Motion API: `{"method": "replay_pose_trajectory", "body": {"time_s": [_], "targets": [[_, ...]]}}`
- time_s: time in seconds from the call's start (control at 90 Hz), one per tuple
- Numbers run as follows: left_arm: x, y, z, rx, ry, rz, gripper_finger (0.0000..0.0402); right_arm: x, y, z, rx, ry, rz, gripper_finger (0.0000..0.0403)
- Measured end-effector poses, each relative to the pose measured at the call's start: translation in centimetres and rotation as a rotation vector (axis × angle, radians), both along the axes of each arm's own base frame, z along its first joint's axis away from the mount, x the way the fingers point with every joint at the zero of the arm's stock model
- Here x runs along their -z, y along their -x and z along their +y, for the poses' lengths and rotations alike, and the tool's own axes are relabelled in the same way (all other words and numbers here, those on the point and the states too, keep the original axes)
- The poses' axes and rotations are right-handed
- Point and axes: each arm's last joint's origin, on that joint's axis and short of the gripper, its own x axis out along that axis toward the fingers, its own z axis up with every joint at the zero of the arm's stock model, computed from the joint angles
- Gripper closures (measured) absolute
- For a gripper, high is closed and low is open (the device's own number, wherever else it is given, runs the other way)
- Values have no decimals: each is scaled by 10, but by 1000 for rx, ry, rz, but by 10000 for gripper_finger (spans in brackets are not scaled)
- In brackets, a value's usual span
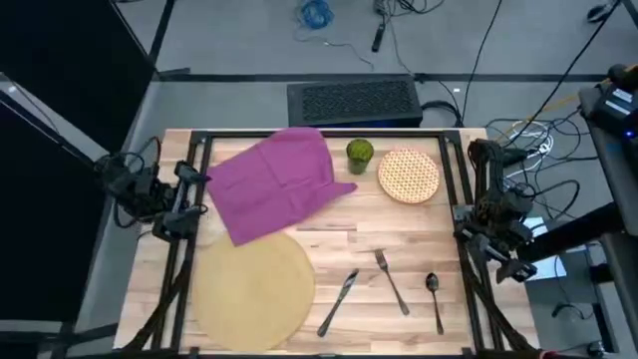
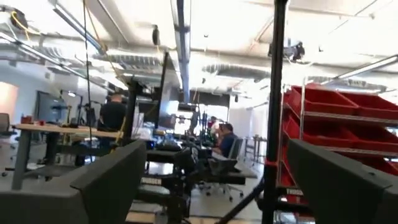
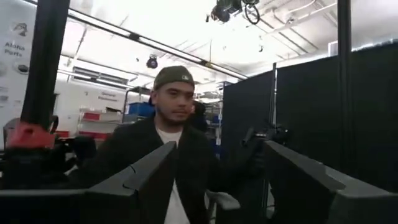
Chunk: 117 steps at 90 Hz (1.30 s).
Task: Set table place
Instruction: Move the brown placemat to the center of the table
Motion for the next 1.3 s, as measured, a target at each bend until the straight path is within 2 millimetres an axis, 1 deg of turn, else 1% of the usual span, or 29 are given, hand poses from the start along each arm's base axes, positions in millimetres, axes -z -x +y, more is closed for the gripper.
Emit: {"method": "replay_pose_trajectory", "body": {"time_s": [0.067,0.222,0.333,0.5,0.644,0.722,0.833,0.933,1.0,1.056,1.111,1.178,1.3], "targets": [[-8,1,2,-22,-18,19,29,-9,-1,-4,66,2,26,176],[-18,-2,2,-92,-25,112,29,-24,-8,-18,330,-72,185,176],[-23,-8,-1,-160,-32,180,29,-26,-10,-24,474,-88,256,176],[-35,-12,-1,-223,-14,198,29,-30,-12,-29,556,-101,273,176],[-40,-19,-1,-322,-5,234,29,-32,-14,-37,725,-182,344,176],[-43,-25,-1,-361,12,247,29,-34,-15,-38,731,-200,320,176],[-49,-32,2,-407,63,251,29,-37,-15,-37,651,-197,243,176],[-46,-44,2,-468,61,281,29,-39,-14,-36,555,-224,209,176],[-42,-54,4,-518,64,304,29,-38,-14,-34,528,-194,183,176],[-40,-62,7,-556,81,317,29,-39,-15,-34,551,-179,169,176],[-38,-67,10,-578,109,319,29,-40,-16,-35,631,-180,175,176],[-38,-71,13,-567,150,308,29,-43,-17,-38,724,-191,167,176],[-39,-76,18,-553,178,281,29,-52,-17,-44,820,-260,118,176]]}}
